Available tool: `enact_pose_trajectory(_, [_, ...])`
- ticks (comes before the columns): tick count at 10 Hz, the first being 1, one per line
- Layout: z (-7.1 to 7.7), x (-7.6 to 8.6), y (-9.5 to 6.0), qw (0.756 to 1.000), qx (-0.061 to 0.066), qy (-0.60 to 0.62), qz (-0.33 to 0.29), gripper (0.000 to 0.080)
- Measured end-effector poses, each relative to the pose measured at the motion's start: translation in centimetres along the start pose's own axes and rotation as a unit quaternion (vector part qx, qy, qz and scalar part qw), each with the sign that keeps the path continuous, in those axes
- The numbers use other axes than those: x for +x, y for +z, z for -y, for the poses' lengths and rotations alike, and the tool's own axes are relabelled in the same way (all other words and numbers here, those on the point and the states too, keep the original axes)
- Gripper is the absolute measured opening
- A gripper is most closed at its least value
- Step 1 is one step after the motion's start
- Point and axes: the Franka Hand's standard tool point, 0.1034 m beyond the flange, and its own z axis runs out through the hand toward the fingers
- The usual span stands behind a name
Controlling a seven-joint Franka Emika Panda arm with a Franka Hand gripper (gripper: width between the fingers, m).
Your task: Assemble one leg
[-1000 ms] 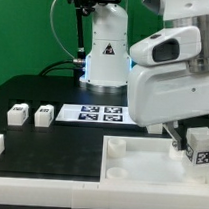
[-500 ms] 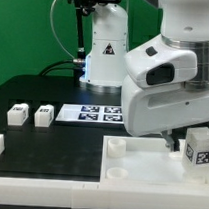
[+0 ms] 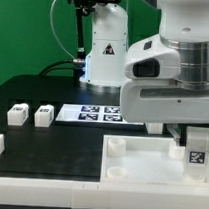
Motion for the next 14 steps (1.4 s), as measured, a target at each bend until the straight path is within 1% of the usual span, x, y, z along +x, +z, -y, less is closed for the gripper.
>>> enact_pose_trajectory(1, [-0.05,-0.62,0.11,0.996,0.007,0.089,-0.022,0.0298])
enact_pose_trajectory(2, [0.15,-0.96,0.29,0.986,0.013,0.166,-0.031,0.0298])
enact_pose_trajectory(4, [0.24,-1.06,0.37,0.947,0.047,0.314,-0.048,0.0298])
enact_pose_trajectory(5, [0.26,-1.11,0.38,0.929,0.055,0.362,-0.048,0.0298])
enact_pose_trajectory(6, [0.30,-1.14,0.40,0.915,0.057,0.396,-0.045,0.0298])
enact_pose_trajectory(7, [0.39,-1.19,0.41,0.915,0.059,0.397,-0.043,0.0297])
enact_pose_trajectory(8, [0.22,-1.17,0.38,0.937,0.054,0.343,-0.044,0.0297])
enact_pose_trajectory(9, [-0.32,-1.02,0.04,0.968,0.041,0.244,-0.038,0.0476])
enact_pose_trajectory(10, [-0.07,-1.01,-0.13,0.985,0.033,0.160,-0.048,0.0591])
enact_pose_trajectory(11, [0.14,-1.19,0.07,0.988,0.034,0.143,-0.046,0.0631])
enact_pose_trajectory(13, [-0.08,-1.02,0.13,0.998,0.024,0.006,-0.052,0.0646])
enact_pose_trajectory(14, [-0.19,-0.48,0.20,0.992,0.001,-0.109,-0.063,0.0646])
